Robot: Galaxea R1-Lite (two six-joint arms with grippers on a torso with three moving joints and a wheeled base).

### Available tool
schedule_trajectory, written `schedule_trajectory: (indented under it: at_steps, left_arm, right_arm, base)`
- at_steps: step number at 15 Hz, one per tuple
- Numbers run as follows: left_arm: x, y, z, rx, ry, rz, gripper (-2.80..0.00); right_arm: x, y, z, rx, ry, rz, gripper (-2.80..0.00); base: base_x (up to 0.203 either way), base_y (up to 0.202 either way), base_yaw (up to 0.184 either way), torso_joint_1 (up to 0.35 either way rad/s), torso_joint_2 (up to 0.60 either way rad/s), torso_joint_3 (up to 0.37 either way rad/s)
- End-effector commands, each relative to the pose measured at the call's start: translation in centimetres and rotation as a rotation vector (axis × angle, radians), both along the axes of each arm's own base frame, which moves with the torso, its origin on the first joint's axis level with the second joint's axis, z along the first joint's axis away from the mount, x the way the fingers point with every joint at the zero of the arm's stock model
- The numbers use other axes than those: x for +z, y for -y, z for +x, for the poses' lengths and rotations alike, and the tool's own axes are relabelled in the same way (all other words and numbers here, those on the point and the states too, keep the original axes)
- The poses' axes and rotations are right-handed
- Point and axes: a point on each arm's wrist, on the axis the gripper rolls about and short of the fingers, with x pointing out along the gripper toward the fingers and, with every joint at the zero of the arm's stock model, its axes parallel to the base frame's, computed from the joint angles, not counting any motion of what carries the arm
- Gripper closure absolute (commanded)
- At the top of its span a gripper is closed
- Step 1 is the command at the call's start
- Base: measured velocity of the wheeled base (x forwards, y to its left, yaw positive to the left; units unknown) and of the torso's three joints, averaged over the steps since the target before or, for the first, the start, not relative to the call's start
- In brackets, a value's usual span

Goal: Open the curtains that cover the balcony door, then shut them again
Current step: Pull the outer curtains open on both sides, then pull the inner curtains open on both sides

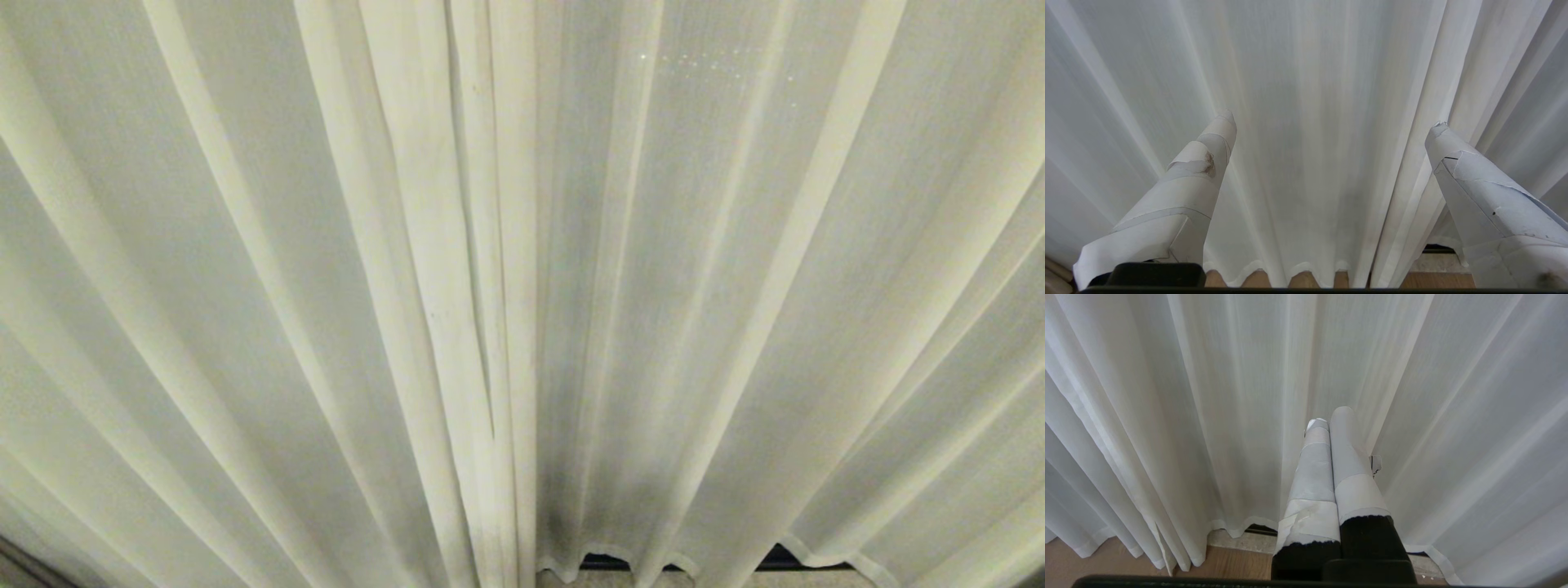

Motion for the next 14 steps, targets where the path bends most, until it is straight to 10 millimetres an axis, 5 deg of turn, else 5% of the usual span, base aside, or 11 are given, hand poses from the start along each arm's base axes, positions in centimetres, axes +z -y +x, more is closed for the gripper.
schedule_trajectory:
  at_steps: [1,11,14]
  left_arm:
    - [0.0,0.0,0.0,0.000,0.000,0.000,-2.80]
    - [0.1,0.1,0.0,-0.025,0.006,0.036,-2.80]
    - [2.2,0.2,-0.2,-0.096,0.025,0.052,-2.80]
  right_arm:
    - [0.0,0.0,0.0,0.001,-0.002,0.000,0.00]
    - [0.0,0.0,0.0,0.001,-0.002,0.000,0.00]
    - [0.0,0.0,0.0,0.001,-0.002,0.000,0.00]
  base:
    - [0.000,0.000,0.000,0.000,0.00,0.000]
    - [0.000,0.000,0.000,0.000,0.00,0.000]
    - [0.000,0.000,0.000,0.000,0.00,0.000]
